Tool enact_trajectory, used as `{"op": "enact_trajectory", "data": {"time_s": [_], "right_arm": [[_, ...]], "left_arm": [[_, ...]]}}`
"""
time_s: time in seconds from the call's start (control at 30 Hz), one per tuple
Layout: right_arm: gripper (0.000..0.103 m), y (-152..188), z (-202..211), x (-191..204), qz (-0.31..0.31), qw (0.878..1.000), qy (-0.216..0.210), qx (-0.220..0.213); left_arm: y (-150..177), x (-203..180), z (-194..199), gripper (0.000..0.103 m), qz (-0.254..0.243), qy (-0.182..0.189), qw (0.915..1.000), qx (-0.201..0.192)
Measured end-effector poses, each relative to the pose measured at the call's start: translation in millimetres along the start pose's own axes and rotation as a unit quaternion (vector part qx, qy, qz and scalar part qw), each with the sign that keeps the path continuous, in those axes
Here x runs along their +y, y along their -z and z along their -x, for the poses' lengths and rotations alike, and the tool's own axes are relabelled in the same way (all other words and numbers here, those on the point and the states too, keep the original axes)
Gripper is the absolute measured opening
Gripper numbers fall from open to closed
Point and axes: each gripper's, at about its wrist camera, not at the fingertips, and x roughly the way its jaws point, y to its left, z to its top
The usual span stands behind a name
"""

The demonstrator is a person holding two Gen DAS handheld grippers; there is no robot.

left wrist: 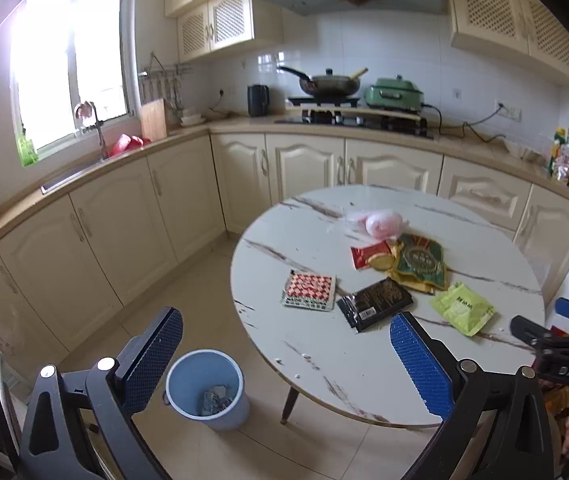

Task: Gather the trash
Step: 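Grasp the black snack packet with the left gripper while the right gripper grasps the green packet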

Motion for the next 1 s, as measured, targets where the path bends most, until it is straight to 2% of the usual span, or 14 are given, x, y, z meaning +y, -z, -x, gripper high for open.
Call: {"op": "enact_trajectory", "data": {"time_s": [0.17,0.33,0.5,0.6,0.67,0.77,0.83,0.9,0.93,1.0], "right_arm": [[0.103,-7.8,-59.8,-6.4,0.025,0.998,-0.004,0.058],[0.103,-17.0,-99.4,-4.0,0.052,0.995,-0.007,0.091],[0.103,-23.0,-118.5,-5.6,0.06,0.993,-0.023,0.102],[0.103,-24.6,-122.7,-5.7,0.076,0.992,-0.029,0.097],[0.098,-25.7,-121.6,-7.0,0.08,0.992,-0.035,0.09],[0.078,-28.0,-118.5,-10.5,0.084,0.993,-0.044,0.075],[0.06,-28.7,-116.2,-14.3,0.082,0.993,-0.048,0.067],[0.05,-28.7,-114.8,-17.6,0.081,0.993,-0.053,0.062],[0.041,-28.8,-114.3,-19.1,0.082,0.993,-0.058,0.059],[0.033,-29.3,-114.3,-23.8,0.078,0.993,-0.069,0.054]], "left_arm": [[-14.2,-3.3,-39.6,0.102,-0.006,0.012,0.9996,0.027],[-26.7,-5.2,-83.8,0.102,-0.008,0.035,0.998,0.052],[-35.1,-10.6,-121.8,0.102,-0.012,0.051,0.9959,0.074],[-41.5,-14.8,-142.1,0.102,-0.01,0.076,0.9936,0.084],[-45.6,-17.3,-157.3,0.102,-0.007,0.094,0.9913,0.092],[-48.3,-19.6,-175.4,0.102,-0.003,0.104,0.9888,0.107],[-50.8,-21.1,-188.7,0.102,-0.006,0.107,0.9875,0.116],[-54.5,-23.8,-201.2,0.102,-0.008,0.113,0.9859,0.124],[-56.6,-26.2,-206.6,0.102,-0.012,0.114,0.9852,0.127],[-61.0,-31.5,-217.1,0.102,-0.025,0.117,0.9843,0.129]]}}
